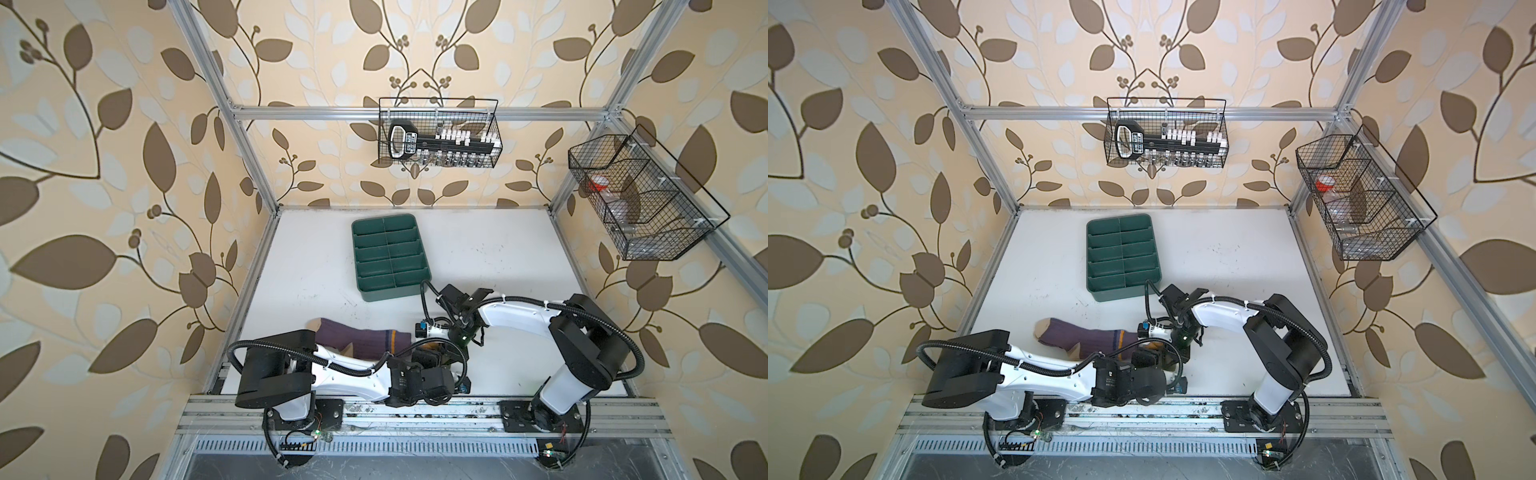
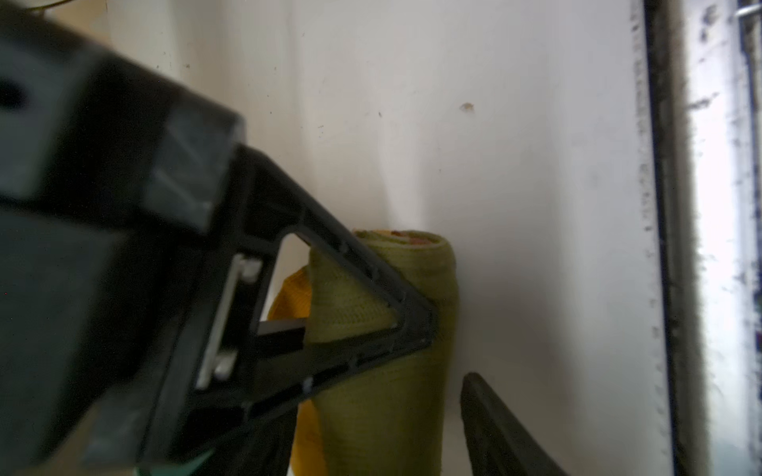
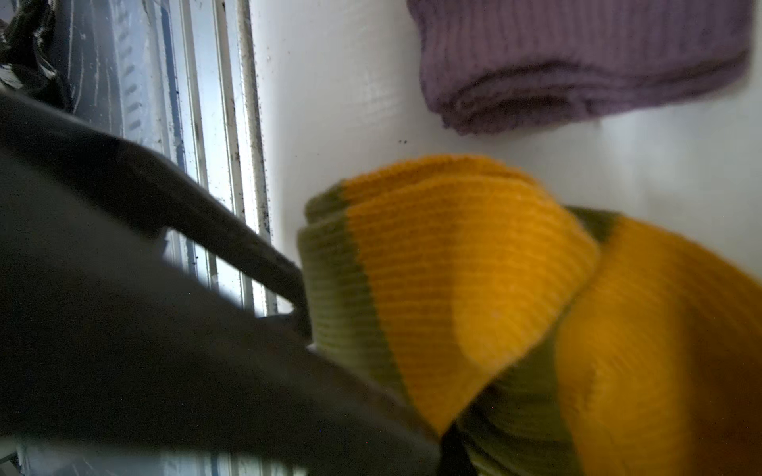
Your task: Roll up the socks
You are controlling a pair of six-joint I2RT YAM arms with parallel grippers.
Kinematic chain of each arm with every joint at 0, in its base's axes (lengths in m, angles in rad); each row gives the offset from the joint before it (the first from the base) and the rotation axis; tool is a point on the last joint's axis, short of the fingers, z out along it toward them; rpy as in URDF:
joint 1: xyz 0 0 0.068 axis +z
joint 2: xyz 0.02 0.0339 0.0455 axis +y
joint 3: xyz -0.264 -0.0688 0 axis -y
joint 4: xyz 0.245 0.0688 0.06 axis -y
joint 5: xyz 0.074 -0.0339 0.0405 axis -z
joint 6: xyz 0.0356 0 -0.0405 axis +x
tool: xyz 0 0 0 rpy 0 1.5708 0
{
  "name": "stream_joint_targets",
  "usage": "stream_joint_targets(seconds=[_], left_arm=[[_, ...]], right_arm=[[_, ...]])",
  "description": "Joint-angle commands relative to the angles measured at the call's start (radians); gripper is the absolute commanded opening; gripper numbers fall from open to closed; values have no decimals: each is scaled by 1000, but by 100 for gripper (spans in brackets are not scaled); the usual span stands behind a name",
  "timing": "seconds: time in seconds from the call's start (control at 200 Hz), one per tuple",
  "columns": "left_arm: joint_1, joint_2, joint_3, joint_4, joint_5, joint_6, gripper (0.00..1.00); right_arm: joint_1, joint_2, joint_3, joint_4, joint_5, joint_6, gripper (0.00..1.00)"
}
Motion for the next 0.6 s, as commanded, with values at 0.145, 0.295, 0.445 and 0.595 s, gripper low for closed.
stream_joint_targets(seconds=[0.145, 0.295, 0.445, 0.595], left_arm=[[42, 48, -4, 37, 100, -27, 52], [50, 67, 12, 16, 159, -35, 39], [68, 97, 90, -102, 283, -84, 21], [102, 116, 158, -185, 471, -209, 17]], right_arm=[[-7, 10, 2, 17, 48, -28, 8], [-7, -10, -6, 30, 64, -22, 9], [-17, -57, -21, 67, 87, -14, 17], [-35, -136, -52, 141, 141, 10, 47]])
